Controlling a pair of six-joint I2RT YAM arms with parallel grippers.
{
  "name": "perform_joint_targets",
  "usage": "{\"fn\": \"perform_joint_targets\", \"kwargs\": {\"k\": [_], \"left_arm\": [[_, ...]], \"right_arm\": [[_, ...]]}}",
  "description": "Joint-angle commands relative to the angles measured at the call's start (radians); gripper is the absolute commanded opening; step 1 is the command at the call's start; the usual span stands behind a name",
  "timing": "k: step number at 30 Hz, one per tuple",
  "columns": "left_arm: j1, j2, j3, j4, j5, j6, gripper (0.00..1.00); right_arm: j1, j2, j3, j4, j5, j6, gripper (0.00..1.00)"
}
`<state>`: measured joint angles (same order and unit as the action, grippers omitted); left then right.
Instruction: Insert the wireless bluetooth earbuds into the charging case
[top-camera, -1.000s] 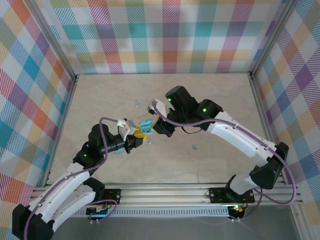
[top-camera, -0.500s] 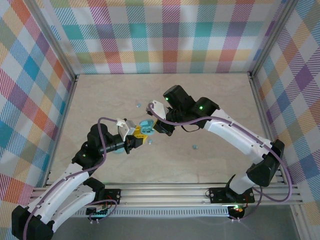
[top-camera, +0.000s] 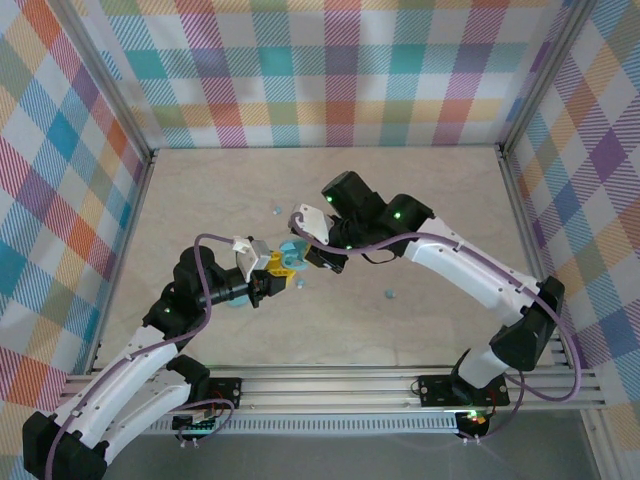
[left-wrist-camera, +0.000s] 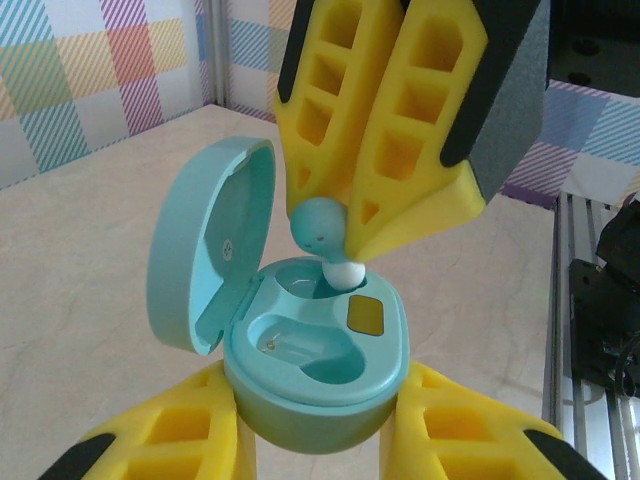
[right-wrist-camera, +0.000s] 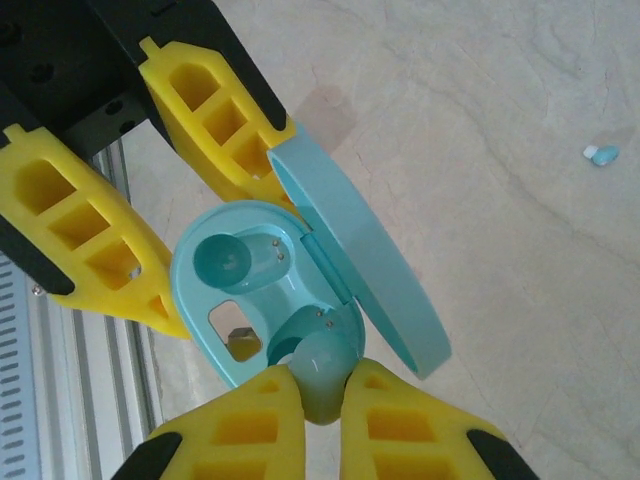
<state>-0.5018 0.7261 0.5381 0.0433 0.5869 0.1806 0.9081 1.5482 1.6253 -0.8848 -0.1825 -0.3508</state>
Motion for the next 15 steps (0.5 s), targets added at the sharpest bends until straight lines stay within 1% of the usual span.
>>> {"fn": "perform_joint_targets", "kwargs": {"k": [1,6,8,10,15], "left_arm": [[-0.011,-0.011,0.034,0.004,0.028,0.008,0.00],[-0.010,-0.008,0.036,0.006,0.031,0.004,0.00],[-0.010,-0.008,0.035,0.004,0.030,0.005,0.00],[-0.011,-0.010,0.036,0.004,0.029,0.004,0.00],[-0.011,-0.011,0.036,0.002,0.025,0.004,0.00]], "right_arm": [[0.012,0.016,0.025,-0.022,0.018,-0.036,0.12],[0.021,0.023,0.024,-0.031,0.022,-0.047,0.13],[0.025,0.023,0.024,-0.035,0.018,-0.053,0.15],[0.028,0.020,0.018,-0.034,0.017,-0.059,0.22],[0.032,0.005,0.001,-0.022,0.012,-0.074,0.28]]}}
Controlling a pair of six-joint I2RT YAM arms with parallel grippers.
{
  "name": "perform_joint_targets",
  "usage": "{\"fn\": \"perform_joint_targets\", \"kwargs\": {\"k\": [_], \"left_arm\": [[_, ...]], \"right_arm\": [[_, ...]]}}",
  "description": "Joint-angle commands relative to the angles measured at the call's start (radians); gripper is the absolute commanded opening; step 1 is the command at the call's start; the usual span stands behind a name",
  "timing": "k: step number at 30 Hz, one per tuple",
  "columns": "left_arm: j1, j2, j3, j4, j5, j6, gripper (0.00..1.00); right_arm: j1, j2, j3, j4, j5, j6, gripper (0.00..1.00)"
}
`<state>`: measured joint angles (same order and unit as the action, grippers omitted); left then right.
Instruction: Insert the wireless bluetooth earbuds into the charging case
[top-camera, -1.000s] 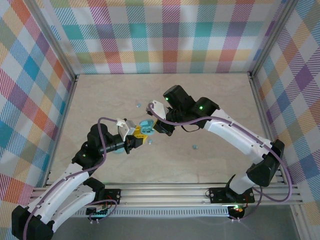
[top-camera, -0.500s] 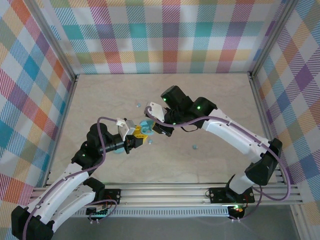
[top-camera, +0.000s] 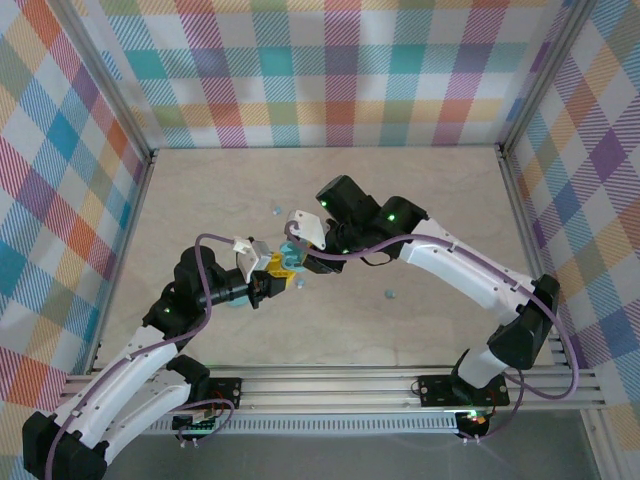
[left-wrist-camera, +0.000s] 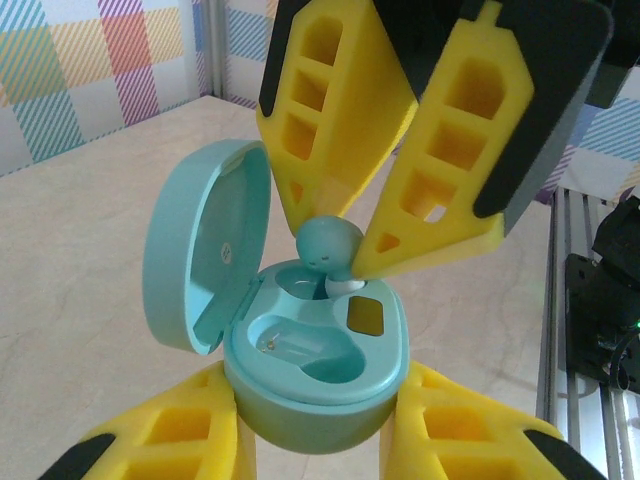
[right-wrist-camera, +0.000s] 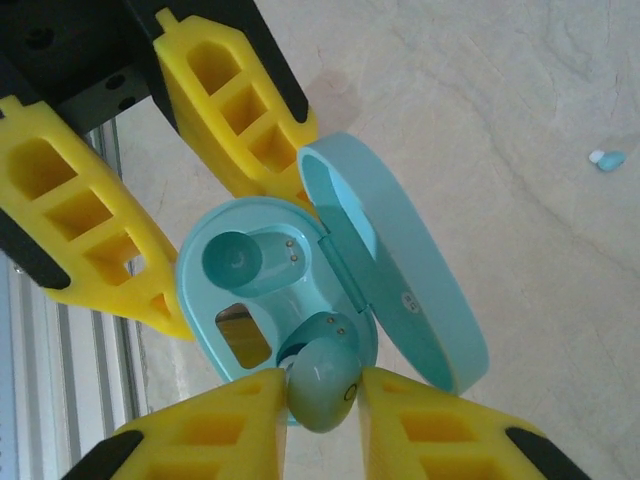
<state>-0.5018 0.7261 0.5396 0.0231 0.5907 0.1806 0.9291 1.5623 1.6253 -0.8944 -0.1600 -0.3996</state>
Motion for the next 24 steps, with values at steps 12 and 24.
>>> {"fn": "perform_joint_targets", "kwargs": {"k": [12,24], "left_arm": [[-0.011,-0.029,0.030,0.009,0.008,0.003,0.00],[-0.010,-0.084,0.016,-0.034,-0.069,-0.013,0.00]], "right_arm": [[0.009,-0.061,0.010,0.040,0.005,0.038,0.36],[-0.167,-0.158,0.036,0.166,-0.079,0.365,0.34]]}}
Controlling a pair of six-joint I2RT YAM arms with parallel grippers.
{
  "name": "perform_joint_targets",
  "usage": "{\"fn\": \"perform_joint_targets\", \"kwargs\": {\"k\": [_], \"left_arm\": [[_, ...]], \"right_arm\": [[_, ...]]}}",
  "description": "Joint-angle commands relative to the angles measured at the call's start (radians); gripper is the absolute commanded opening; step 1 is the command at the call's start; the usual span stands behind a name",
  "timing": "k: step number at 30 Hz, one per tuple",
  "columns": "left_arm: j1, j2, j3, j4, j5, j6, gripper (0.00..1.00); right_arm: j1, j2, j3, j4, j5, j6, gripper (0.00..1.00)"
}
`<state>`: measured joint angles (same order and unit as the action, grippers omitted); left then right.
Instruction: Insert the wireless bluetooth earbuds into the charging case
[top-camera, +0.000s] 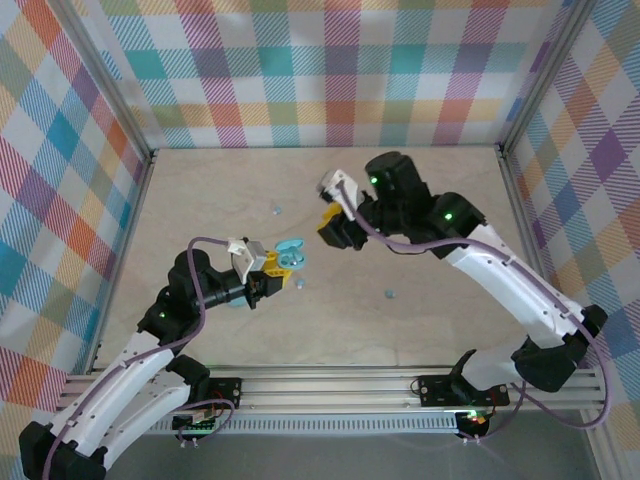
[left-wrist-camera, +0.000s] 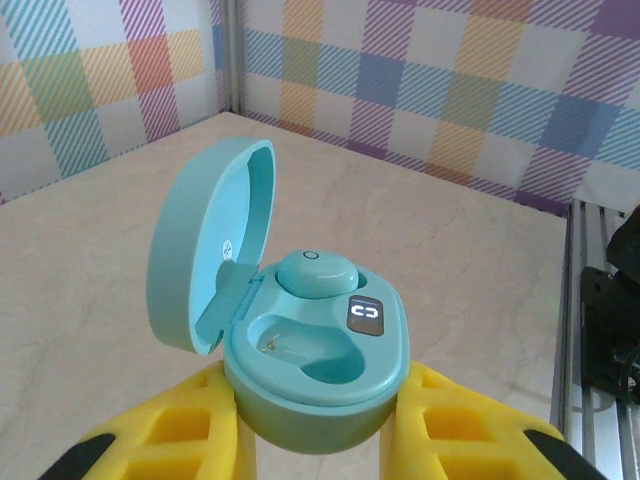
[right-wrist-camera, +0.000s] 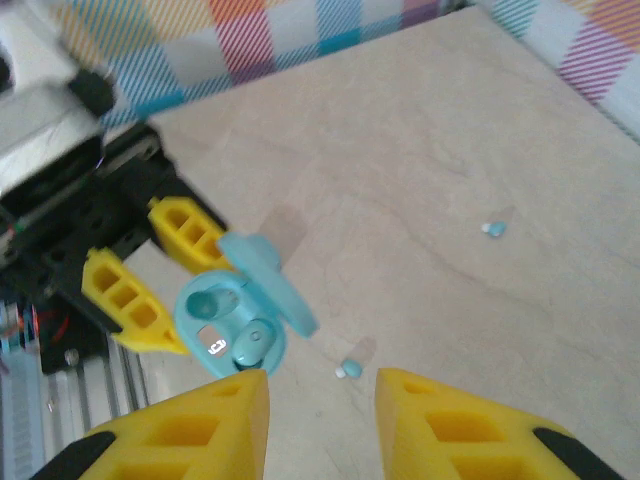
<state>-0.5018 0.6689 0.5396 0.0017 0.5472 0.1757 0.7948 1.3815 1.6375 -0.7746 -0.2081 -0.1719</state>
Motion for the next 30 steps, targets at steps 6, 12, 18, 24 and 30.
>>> {"fn": "perform_joint_targets", "kwargs": {"k": [6,12,18,24,30], "left_arm": [[-0.011,-0.071,0.033,-0.099,-0.106,-0.002,0.00],[-0.010,-0.114,0.033,-0.151,-0.163,-0.002,0.00],[-0.011,-0.136,0.032,-0.192,-0.204,-0.014,0.00],[-0.011,-0.152,0.021,-0.189,-0.210,-0.030,0.00],[-0.010,-0.163,-0.021,-0.134,-0.208,-0.083,0.00]], "right_arm": [[-0.104,0.180,0.105,0.002,0.057,0.326,0.37],[-0.122,0.422,0.225,-0.026,0.117,0.525,0.39],[-0.121,0.698,0.415,-0.016,0.122,0.669,0.38],[-0.112,1.020,0.721,-0.023,0.098,0.729,0.38],[-0.092,1.271,0.955,0.015,0.162,0.718,0.37]]}}
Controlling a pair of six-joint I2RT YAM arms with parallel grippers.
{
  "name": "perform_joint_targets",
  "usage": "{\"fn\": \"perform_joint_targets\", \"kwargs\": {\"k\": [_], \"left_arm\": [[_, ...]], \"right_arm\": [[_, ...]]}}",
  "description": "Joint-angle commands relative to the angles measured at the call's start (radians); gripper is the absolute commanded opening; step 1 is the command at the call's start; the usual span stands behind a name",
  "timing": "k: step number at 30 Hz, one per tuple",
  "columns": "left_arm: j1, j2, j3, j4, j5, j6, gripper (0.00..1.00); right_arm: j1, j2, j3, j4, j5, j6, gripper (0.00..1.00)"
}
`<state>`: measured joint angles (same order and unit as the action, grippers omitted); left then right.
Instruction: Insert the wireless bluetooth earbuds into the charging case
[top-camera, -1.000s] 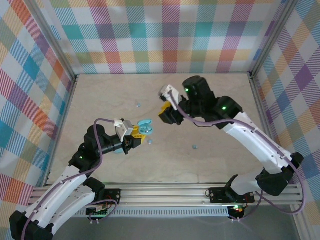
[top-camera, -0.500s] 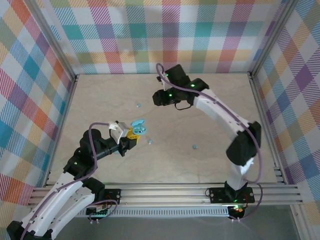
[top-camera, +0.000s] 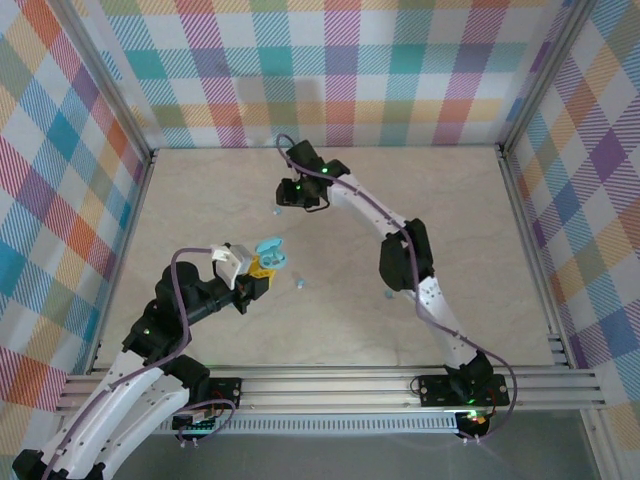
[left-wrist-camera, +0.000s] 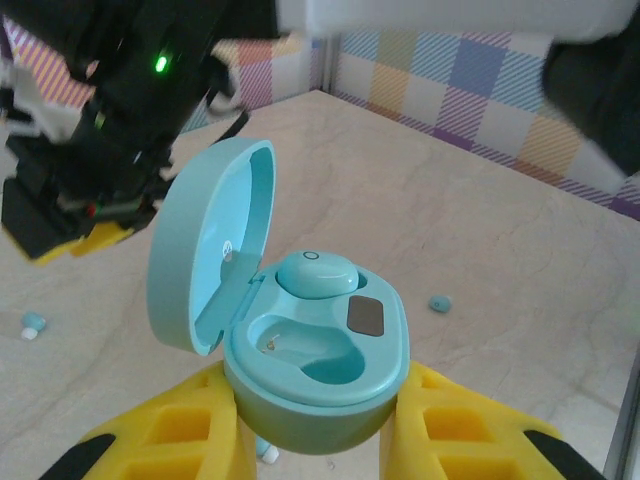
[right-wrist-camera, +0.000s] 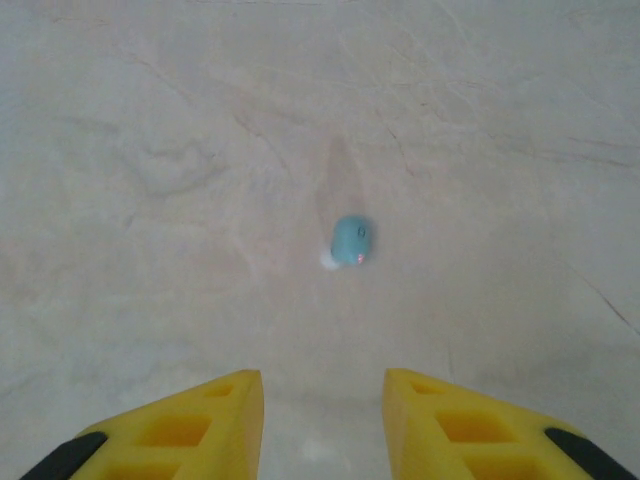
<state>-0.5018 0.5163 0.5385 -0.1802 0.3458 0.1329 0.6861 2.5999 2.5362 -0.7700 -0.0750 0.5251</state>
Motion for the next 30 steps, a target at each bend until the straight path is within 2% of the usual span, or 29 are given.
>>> {"fn": "perform_joint_targets", "kwargs": {"k": [1,6,15,30], "left_arm": [[-0.011,-0.010,-0.021,0.047,-0.005,-0.044,0.00],[-0.010,-0.029,-0.012,0.016,-0.023,-0.029,0.00],[-0.011,-0.043,-0.026,0.027,-0.018,-0.039,0.00],[-0.010,-0.116,-0.061,0.030,-0.035,-0.061,0.00]], "right_arm": [[0.021,0.063,0.043,0.046,0.037,0.022,0.37],[0.038,0.082,-0.001,0.160,0.116,0.021,0.37],[0.047,0.134,0.037,0.248,0.163,-0.006,0.38],[0.046,0.215,0.103,0.272,0.141,-0.014,0.38]]}}
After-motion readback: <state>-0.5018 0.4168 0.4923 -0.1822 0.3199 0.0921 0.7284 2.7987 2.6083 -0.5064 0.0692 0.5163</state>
